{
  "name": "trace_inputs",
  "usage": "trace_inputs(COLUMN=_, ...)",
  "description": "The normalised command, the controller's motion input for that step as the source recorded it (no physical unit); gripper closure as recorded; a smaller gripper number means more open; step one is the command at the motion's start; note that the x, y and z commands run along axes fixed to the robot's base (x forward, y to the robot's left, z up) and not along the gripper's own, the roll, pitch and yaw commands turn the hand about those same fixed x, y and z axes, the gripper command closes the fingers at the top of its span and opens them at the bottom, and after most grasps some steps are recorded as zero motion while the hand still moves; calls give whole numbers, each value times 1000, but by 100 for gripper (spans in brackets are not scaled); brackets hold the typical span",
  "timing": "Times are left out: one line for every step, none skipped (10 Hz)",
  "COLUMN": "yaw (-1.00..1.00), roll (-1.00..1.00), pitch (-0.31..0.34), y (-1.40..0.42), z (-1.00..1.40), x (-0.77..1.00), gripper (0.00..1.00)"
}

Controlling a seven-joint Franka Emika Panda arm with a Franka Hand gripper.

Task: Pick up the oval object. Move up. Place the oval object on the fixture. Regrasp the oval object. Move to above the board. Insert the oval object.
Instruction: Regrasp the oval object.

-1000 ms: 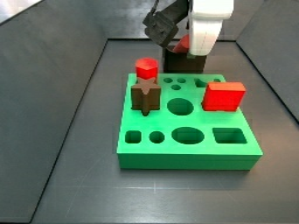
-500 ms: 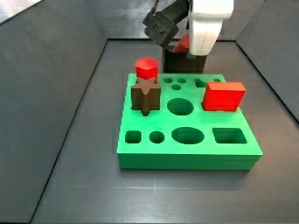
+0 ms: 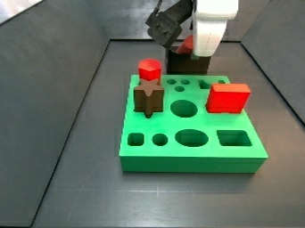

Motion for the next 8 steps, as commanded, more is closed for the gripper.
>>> trace_inputs(yaw=56, roll=-43, pitch=213, y=-10, z=4, x=79, gripper=0)
trace_inputs(yaw=56, roll=-43, pitch=213, y=-10, z=4, x=79, gripper=0)
trace_inputs(yaw=56, roll=-43, pitch=213, y=-10, z=4, x=79, gripper=0)
trace_inputs(yaw=56, roll=-43, pitch=213, y=-10, z=4, x=79, gripper=0)
trace_inputs(yaw=56, roll=-43, pitch=213, y=-10, z=4, x=79, gripper=0)
trace_inputs(yaw=56, roll=-43, pitch=213, y=-10, z=4, x=79, gripper=0)
trace_inputs(yaw=56, roll=-43, pitch=213, y=-10, z=4, x=79, gripper=0)
trace_inputs(yaw=56, roll=-43, pitch=213, y=-10, z=4, x=79, gripper=0)
